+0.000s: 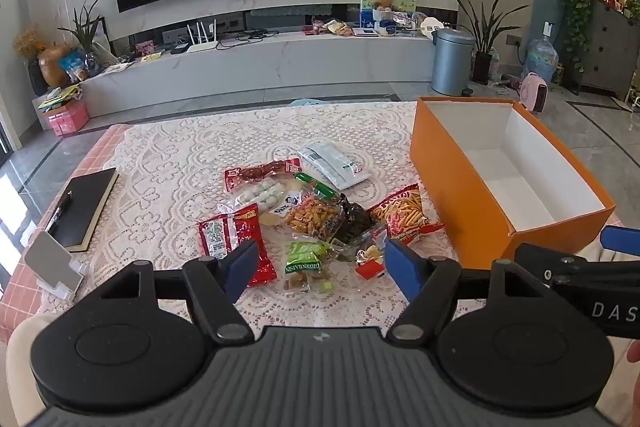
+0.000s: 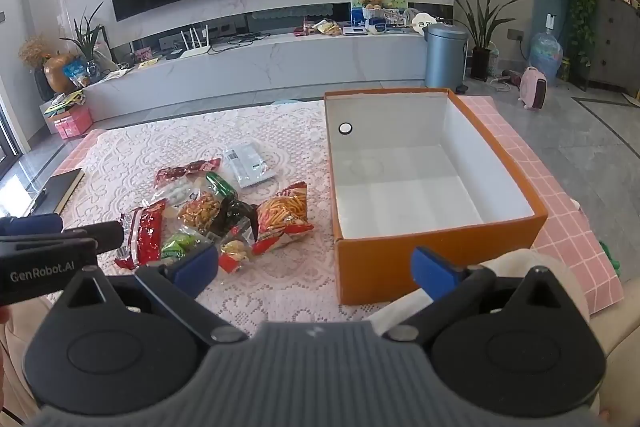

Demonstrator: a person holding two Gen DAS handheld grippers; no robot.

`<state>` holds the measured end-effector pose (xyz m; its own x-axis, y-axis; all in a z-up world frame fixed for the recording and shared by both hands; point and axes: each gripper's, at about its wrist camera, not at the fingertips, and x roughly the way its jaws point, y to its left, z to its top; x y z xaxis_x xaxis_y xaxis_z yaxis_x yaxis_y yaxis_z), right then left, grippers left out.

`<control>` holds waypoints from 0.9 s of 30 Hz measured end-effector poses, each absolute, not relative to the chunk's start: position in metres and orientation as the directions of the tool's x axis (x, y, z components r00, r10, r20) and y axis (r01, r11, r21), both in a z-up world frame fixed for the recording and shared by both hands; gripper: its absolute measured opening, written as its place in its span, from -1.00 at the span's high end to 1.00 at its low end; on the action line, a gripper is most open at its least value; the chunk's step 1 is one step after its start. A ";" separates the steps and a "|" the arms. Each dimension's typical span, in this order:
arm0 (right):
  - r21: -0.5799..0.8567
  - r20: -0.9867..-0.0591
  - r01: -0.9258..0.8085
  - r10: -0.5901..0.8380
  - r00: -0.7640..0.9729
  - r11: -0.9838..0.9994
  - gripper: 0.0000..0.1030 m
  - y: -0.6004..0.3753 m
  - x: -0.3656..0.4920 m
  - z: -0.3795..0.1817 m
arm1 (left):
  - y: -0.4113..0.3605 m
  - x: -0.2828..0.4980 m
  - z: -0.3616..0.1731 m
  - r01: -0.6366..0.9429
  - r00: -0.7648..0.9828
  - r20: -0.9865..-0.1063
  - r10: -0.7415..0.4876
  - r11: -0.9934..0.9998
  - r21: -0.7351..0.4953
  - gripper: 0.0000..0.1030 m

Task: Organize snacks

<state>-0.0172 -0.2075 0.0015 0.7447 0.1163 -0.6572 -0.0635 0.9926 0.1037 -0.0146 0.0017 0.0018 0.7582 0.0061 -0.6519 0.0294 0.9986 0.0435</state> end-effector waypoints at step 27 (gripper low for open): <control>0.106 -0.668 -0.071 0.124 0.734 0.992 -0.94 -0.204 -0.017 0.002 | 0.007 -0.015 -0.002 0.012 0.758 -0.652 0.012 0.999 0.033 -0.62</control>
